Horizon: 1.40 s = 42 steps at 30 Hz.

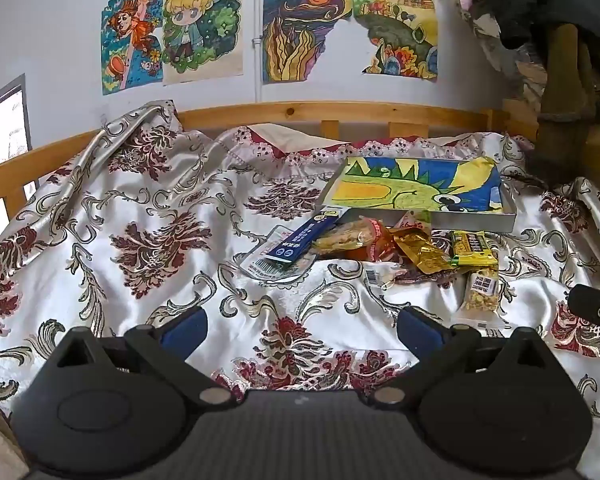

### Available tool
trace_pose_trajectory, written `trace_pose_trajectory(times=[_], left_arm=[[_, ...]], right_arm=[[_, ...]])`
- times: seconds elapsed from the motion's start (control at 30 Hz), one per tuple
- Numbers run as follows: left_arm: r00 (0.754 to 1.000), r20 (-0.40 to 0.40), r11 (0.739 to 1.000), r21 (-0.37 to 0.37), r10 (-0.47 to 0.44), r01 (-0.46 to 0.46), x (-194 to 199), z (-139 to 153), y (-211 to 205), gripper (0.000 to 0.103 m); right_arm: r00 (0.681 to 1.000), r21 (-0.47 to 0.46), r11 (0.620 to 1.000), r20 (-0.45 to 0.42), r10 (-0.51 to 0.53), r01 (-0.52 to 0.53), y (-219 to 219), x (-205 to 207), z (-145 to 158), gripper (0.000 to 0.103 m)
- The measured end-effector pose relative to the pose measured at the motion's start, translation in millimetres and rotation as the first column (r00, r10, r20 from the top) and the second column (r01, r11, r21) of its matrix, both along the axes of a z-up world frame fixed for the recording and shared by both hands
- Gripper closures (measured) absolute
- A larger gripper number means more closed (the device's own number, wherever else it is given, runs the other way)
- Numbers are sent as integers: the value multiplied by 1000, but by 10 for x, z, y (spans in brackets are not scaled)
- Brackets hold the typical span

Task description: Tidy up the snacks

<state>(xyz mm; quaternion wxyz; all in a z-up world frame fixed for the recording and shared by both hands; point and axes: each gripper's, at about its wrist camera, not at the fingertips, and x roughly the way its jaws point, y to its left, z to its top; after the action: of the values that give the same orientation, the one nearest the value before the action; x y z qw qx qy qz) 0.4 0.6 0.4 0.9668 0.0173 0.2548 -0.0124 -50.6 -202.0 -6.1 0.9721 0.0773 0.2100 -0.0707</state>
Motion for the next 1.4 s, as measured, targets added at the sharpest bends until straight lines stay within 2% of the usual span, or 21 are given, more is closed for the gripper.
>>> trace_pose_trajectory(times=[1.4], left_arm=[[1000,3,1000,11,1,-1,-17,-28,15,0]], right_arm=[[1000,-2,1000,-4,2,-2,0,5,-6,1]])
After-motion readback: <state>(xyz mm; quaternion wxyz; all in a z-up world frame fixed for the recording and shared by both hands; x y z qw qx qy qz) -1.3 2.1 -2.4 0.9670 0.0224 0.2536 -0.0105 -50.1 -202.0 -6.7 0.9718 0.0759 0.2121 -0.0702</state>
